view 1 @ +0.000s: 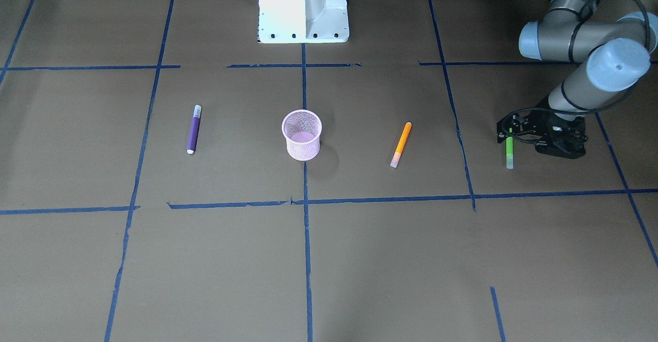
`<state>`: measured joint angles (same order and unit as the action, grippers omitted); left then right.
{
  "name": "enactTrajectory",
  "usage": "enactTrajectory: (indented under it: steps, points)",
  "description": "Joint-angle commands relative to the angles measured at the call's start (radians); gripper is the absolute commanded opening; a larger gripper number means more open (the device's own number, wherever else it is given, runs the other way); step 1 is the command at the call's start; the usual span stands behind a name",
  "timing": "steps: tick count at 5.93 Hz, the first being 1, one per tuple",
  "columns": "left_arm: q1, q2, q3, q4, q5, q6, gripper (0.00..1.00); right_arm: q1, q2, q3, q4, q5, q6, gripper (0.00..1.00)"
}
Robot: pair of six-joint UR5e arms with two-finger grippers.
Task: Collect pens into pen holder
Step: 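Lower the left gripper and grasp the green highlighter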
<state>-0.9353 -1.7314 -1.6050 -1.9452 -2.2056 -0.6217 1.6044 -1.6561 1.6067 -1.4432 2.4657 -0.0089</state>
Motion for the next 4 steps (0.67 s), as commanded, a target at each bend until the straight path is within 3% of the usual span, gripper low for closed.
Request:
enactTrajectory:
  steps: [1, 4]
  points:
    - [0.010, -0.022, 0.055, -0.015, 0.017, -0.009, 0.95, -0.008, 0.001, -0.002, 0.001, 0.001, -0.008, 1.00]
    - [0.010, -0.045, 0.092, -0.015, 0.017, -0.006, 0.89, -0.008, 0.019, -0.007, -0.003, 0.010, 0.006, 1.00]
